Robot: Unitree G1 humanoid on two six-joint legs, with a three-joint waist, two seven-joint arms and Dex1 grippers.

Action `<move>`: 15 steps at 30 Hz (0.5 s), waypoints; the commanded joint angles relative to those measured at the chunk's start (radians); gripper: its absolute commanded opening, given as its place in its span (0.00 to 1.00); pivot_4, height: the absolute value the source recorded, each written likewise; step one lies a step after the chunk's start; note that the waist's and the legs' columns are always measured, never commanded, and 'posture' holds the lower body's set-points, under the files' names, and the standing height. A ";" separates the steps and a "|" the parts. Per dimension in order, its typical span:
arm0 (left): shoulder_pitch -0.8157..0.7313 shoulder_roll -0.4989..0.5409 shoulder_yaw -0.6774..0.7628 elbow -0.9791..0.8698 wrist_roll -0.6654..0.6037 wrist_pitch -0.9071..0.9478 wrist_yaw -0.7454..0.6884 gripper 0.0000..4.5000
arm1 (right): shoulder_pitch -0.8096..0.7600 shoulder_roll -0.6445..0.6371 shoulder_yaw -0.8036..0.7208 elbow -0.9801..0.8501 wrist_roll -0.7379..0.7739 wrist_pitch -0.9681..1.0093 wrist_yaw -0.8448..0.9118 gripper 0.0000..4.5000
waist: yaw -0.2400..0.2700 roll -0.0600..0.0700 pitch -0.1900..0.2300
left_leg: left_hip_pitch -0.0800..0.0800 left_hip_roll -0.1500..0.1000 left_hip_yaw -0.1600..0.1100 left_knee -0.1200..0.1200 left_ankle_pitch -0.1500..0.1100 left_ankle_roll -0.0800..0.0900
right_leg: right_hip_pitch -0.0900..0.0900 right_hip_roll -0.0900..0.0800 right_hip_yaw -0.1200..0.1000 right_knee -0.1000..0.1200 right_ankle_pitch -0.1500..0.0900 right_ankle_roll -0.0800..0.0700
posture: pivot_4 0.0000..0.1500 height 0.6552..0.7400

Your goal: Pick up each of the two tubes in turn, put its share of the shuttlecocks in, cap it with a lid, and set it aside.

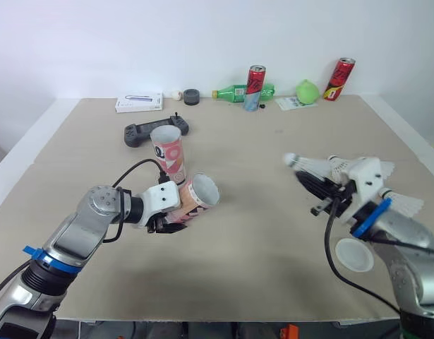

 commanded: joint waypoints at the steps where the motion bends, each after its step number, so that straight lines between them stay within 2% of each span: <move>1: 0.010 -0.026 -0.068 0.041 -0.004 0.009 -0.019 0.61 | -0.110 -0.093 0.147 -0.049 -0.050 -0.026 0.122 0.01 | 0.001 -0.001 0.000 | 0.000 0.000 0.000 0.000 0.000 0.000 | 0.000 -0.001 -0.001 -0.001 0.000 0.000 | 1.00 1.00; 4: 0.002 -0.037 -0.069 0.049 -0.003 0.009 -0.023 0.61 | -0.202 -0.138 0.291 -0.022 -0.148 -0.111 0.218 0.01 | 0.002 -0.001 0.000 | -0.001 -0.001 0.002 0.000 0.000 0.000 | 0.000 -0.005 -0.003 -0.002 -0.002 0.001 | 1.00 1.00; 8: 0.003 -0.038 -0.066 0.050 0.002 0.010 -0.026 0.61 | -0.306 -0.105 0.435 0.045 -0.249 -0.197 0.277 0.01 | 0.003 -0.002 0.000 | -0.002 -0.002 0.002 0.000 0.000 0.000 | -0.001 -0.008 -0.006 -0.003 -0.003 0.003 | 1.00 1.00; 11: 0.006 -0.038 -0.064 0.042 0.003 0.017 -0.024 0.61 | -0.351 -0.079 0.506 0.109 -0.329 -0.265 0.300 0.01 | 0.004 -0.002 0.000 | -0.003 -0.002 0.002 0.000 0.000 0.000 | 0.001 -0.010 -0.008 -0.004 -0.003 0.003 | 1.00 1.00; 13: 0.012 -0.036 -0.061 0.033 0.002 0.023 -0.020 0.61 | -0.371 -0.056 0.512 0.128 -0.329 -0.275 0.313 0.01 | 0.003 -0.002 0.000 | -0.003 -0.002 0.003 0.000 0.000 0.000 | 0.002 -0.011 -0.008 -0.004 -0.003 0.003 | 1.00 1.00; 14: 0.016 -0.034 -0.059 0.028 0.002 0.026 -0.018 0.61 | -0.381 -0.043 0.507 0.130 -0.316 -0.270 0.320 0.15 | 0.002 -0.002 -0.001 | -0.003 -0.002 0.003 0.000 0.000 0.000 | 0.003 -0.010 -0.008 -0.004 -0.003 0.003 | 1.00 1.00; 15: 0.018 -0.033 -0.058 0.026 0.002 0.028 -0.016 0.61 | -0.389 -0.036 0.501 0.130 -0.302 -0.262 0.330 0.24 | 0.002 -0.002 -0.001 | -0.003 0.000 0.003 0.000 0.000 0.000 | 0.003 -0.009 -0.009 -0.004 -0.002 0.002 | 1.00 1.00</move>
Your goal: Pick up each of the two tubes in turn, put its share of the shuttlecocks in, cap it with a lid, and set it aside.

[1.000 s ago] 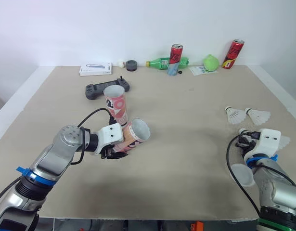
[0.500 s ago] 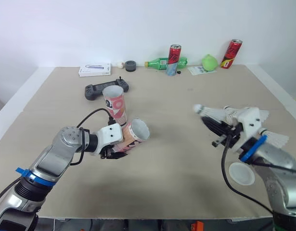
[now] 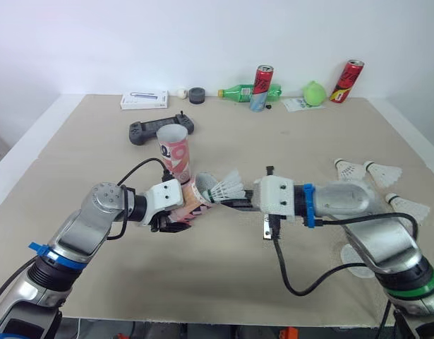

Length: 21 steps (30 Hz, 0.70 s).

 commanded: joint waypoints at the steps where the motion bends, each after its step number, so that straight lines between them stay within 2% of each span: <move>1: 0.035 -0.010 -0.063 0.006 0.005 0.017 0.005 0.61 | -0.041 0.031 -0.018 -0.008 0.046 0.016 0.034 0.33 | 0.000 0.000 0.000 | 0.000 0.001 0.000 0.000 0.000 0.000 | 0.000 0.001 0.000 0.000 0.000 -0.001 | 1.00 1.00; 2: 0.037 -0.011 -0.063 0.005 0.006 0.019 0.007 0.61 | -0.055 0.033 -0.034 -0.006 0.067 0.028 0.046 0.46 | 0.000 0.000 0.000 | 0.000 0.002 0.000 0.000 0.000 0.000 | 0.000 0.001 -0.001 0.000 0.001 -0.002 | 1.00 1.00; 3: 0.038 -0.012 -0.063 0.003 0.006 0.020 0.009 0.61 | -0.071 0.037 -0.052 -0.004 0.090 0.043 0.055 0.53 | 0.000 0.000 0.000 | 0.000 0.002 0.000 0.000 0.000 0.000 | 0.000 0.001 -0.001 0.000 0.001 -0.003 | 1.00 1.00; 5: 0.036 -0.016 -0.063 0.003 0.007 0.022 0.013 0.61 | -0.113 0.040 -0.085 0.008 0.134 0.086 0.072 0.74 | 0.000 0.001 0.000 | 0.000 0.002 -0.001 0.000 0.000 0.000 | 0.000 0.002 -0.002 0.000 0.001 -0.003 | 1.00 1.00; 6: 0.036 -0.018 -0.063 0.002 0.007 0.024 0.014 0.61 | -0.132 0.037 -0.096 0.015 0.152 0.107 0.080 0.88 | 0.000 0.001 0.000 | 0.000 0.002 -0.001 0.000 0.000 0.000 | 0.000 0.002 -0.002 0.000 0.001 -0.003 | 1.00 1.00; 7: 0.035 -0.019 -0.063 0.002 0.007 0.024 0.015 0.61 | -0.144 0.035 -0.102 0.020 0.163 0.121 0.087 0.97 | 0.001 0.001 0.000 | 0.000 0.002 -0.001 0.000 0.000 0.000 | 0.000 0.001 -0.002 0.000 0.001 -0.003 | 1.00 1.00; 8: 0.034 -0.021 -0.063 0.001 0.007 0.025 0.017 0.61 | -0.170 0.036 -0.117 0.035 0.200 0.163 0.098 0.99 | 0.001 0.001 0.000 | 0.000 0.002 -0.001 0.000 0.000 0.000 | 0.000 0.000 -0.003 0.000 0.001 -0.003 | 1.00 1.00; 9: 0.034 -0.022 -0.064 0.000 0.007 0.026 0.018 0.61 | -0.197 0.037 -0.128 0.052 0.228 0.197 0.110 0.97 | 0.001 0.001 0.000 | -0.001 0.002 -0.001 0.000 0.000 0.000 | 0.000 0.000 -0.003 0.000 0.001 -0.003 | 1.00 1.00; 11: 0.034 -0.024 -0.065 0.002 0.008 0.025 0.021 0.61 | -0.249 0.032 -0.132 0.094 0.254 0.238 0.141 0.85 | 0.001 0.001 0.000 | -0.001 0.001 0.000 0.000 0.000 0.000 | 0.000 -0.002 -0.003 0.000 0.001 -0.003 | 1.00 1.00; 14: 0.029 -0.030 -0.070 0.011 0.010 0.019 0.024 0.61 | -0.334 0.024 -0.055 0.184 0.191 0.216 0.218 0.51 | 0.001 0.001 0.000 | -0.001 0.001 0.000 0.000 0.000 0.000 | 0.000 -0.003 -0.005 0.000 0.001 -0.004 | 1.00 1.00; 15: 0.028 -0.031 -0.070 0.012 0.010 0.018 0.024 0.61 | -0.355 0.027 -0.027 0.207 0.168 0.205 0.240 0.43 | 0.001 0.001 0.000 | -0.001 0.001 0.000 0.000 0.000 0.000 | -0.001 -0.004 -0.006 0.000 0.001 -0.004 | 1.00 1.00; 16: 0.026 -0.034 -0.071 0.014 0.011 0.017 0.025 0.61 | -0.378 0.035 0.005 0.236 0.145 0.195 0.261 0.30 | 0.001 0.001 0.000 | 0.000 0.001 0.000 0.000 0.000 0.001 | -0.002 -0.005 -0.008 0.000 0.001 -0.005 | 1.00 1.00; 19: 0.018 -0.044 -0.076 0.018 0.013 0.017 0.030 0.61 | -0.441 0.083 0.091 0.331 0.073 0.152 0.306 0.01 | 0.001 0.001 0.000 | 0.000 0.002 0.000 0.000 0.000 0.001 | -0.003 -0.007 -0.011 0.000 0.000 -0.005 | 1.00 1.00; 21: 0.016 -0.049 -0.078 0.019 0.014 0.019 0.032 0.61 | -0.472 0.113 0.150 0.385 0.016 0.113 0.335 0.01 | 0.002 0.002 0.000 | -0.001 0.002 0.001 0.000 0.001 0.001 | -0.003 -0.007 -0.013 0.000 0.000 -0.006 | 1.00 1.00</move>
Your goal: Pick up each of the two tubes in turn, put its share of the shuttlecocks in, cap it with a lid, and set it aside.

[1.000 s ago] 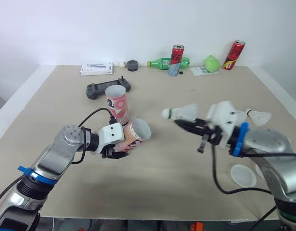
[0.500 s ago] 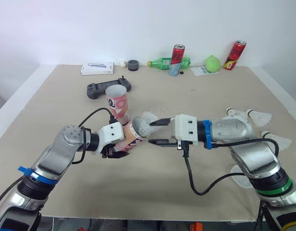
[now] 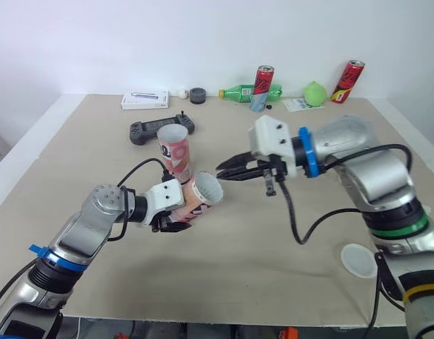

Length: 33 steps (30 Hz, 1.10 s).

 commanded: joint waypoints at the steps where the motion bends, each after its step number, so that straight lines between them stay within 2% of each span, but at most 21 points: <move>1: 0.017 -0.029 -0.072 0.029 0.009 0.011 0.010 0.61 | -0.065 0.039 0.091 0.077 -0.103 -0.081 0.060 0.01 | 0.001 0.000 0.000 | -0.001 0.000 0.000 0.000 0.000 0.000 | 0.000 -0.001 -0.001 0.000 0.000 -0.001 | 1.00 1.00; 9: 0.030 -0.040 -0.065 0.001 0.008 0.032 0.026 0.61 | -0.127 0.180 0.276 0.278 -0.356 -0.310 0.067 0.01 | 0.001 0.000 0.000 | -0.002 -0.002 0.001 0.001 0.000 0.001 | 0.002 -0.003 -0.004 0.000 0.001 -0.002 | 1.00 1.00; 14: 0.044 -0.037 -0.063 -0.024 0.002 0.051 0.038 0.61 | -0.103 0.256 0.318 0.296 -0.428 -0.377 0.065 0.01 | -0.004 0.001 -0.001 | 0.004 0.000 0.001 0.000 0.001 0.002 | 0.007 -0.003 -0.005 0.000 -0.001 0.001 | 1.00 1.00; 18: 0.047 -0.037 -0.064 -0.034 -0.001 0.061 0.048 0.61 | -0.081 0.280 0.236 0.247 -0.362 -0.327 0.089 0.01 | -0.006 0.001 -0.002 | 0.007 0.004 0.000 0.000 0.002 0.003 | 0.006 -0.003 -0.005 0.001 0.001 -0.002 | 1.00 1.00; 21: 0.049 -0.036 -0.064 -0.036 -0.002 0.063 0.049 0.61 | -0.092 0.253 0.140 0.205 -0.296 -0.262 0.116 0.01 | -0.004 0.002 -0.002 | 0.005 0.006 0.000 -0.001 0.002 0.003 | 0.005 -0.002 -0.006 0.002 0.001 -0.005 | 1.00 1.00; 24: 0.049 -0.036 -0.064 -0.035 -0.001 0.061 0.047 0.61 | -0.116 0.195 0.060 0.172 -0.234 -0.207 0.153 0.01 | 0.001 0.003 -0.001 | 0.002 0.006 0.000 -0.001 0.002 0.003 | 0.003 -0.002 -0.010 0.002 0.003 -0.011 | 1.00 1.00; 33: 0.032 -0.048 -0.049 -0.024 0.000 0.023 0.052 0.61 | -0.093 -0.008 -0.134 0.037 -0.030 -0.008 0.239 0.01 | 0.005 0.002 -0.001 | -0.007 -0.002 -0.001 -0.001 0.002 0.002 | 0.004 -0.015 -0.017 -0.001 0.000 -0.008 | 1.00 1.00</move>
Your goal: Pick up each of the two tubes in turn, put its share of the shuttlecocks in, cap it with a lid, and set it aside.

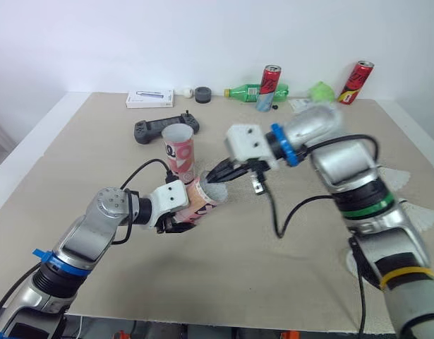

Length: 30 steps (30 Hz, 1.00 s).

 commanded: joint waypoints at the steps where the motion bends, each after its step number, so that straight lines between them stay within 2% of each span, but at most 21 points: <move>1: 0.006 -0.034 -0.037 0.023 -0.015 -0.021 0.012 0.61 | 0.001 -0.067 -0.100 -0.053 0.086 0.070 0.028 0.01 | 0.001 0.000 0.000 | 0.000 0.000 0.000 0.000 0.000 0.000 | 0.000 -0.001 -0.002 0.000 0.000 0.000 | 1.00 1.00; 5: -0.026 -0.102 0.012 0.021 -0.058 -0.049 0.039 0.61 | 0.008 -0.167 -0.161 -0.022 0.138 0.109 0.061 0.01 | 0.002 -0.001 0.003 | -0.003 0.003 0.001 0.000 0.001 0.002 | -0.002 -0.007 -0.012 0.000 -0.002 0.000 | 1.00 1.00; 8: -0.055 -0.160 0.055 0.030 -0.087 -0.071 0.078 0.61 | 0.064 -0.307 -0.161 -0.004 0.152 0.111 0.114 0.19 | 0.002 -0.009 0.008 | -0.008 0.003 0.002 0.000 0.002 0.002 | -0.001 -0.007 -0.012 0.000 -0.003 0.001 | 1.00 1.00; 12: -0.093 -0.241 0.093 0.070 -0.124 -0.126 0.133 0.61 | 0.180 -0.508 -0.096 0.014 0.163 0.060 0.126 0.56 | -0.002 -0.008 0.009 | -0.017 0.003 0.001 -0.001 0.001 0.002 | -0.009 -0.007 -0.015 -0.001 -0.001 0.005 | 1.00 1.00; 15: -0.094 -0.358 0.095 0.100 -0.170 -0.172 0.179 0.61 | 0.331 -0.657 -0.042 0.086 0.097 -0.071 0.126 0.92 | -0.004 -0.007 0.008 | -0.019 0.003 0.000 -0.003 0.000 0.003 | -0.011 -0.001 -0.015 -0.001 -0.001 0.004 | 1.00 1.00; 16: -0.091 -0.394 0.089 0.112 -0.180 -0.185 0.192 0.61 | 0.372 -0.687 -0.034 0.104 0.081 -0.103 0.126 1.00 | -0.004 -0.007 0.008 | -0.019 0.004 0.000 -0.003 0.000 0.004 | -0.011 0.000 -0.015 -0.001 -0.002 0.004 | 1.00 1.00; 22: -0.058 -0.524 0.010 0.230 -0.147 -0.319 0.227 0.61 | 0.524 -0.766 -0.027 0.180 -0.009 -0.239 0.126 1.00 | -0.012 -0.001 0.009 | -0.016 0.005 0.002 -0.001 0.001 0.003 | -0.010 0.008 -0.009 -0.001 -0.002 0.006 | 1.00 1.00; 30: 0.002 -0.584 -0.036 0.455 -0.077 -0.527 0.273 0.61 | 0.564 -0.708 -0.031 0.274 -0.107 -0.302 0.092 1.00 | -0.012 0.000 0.010 | -0.013 0.016 0.002 0.000 0.009 -0.007 | -0.010 0.022 -0.008 0.000 0.002 0.005 | 1.00 1.00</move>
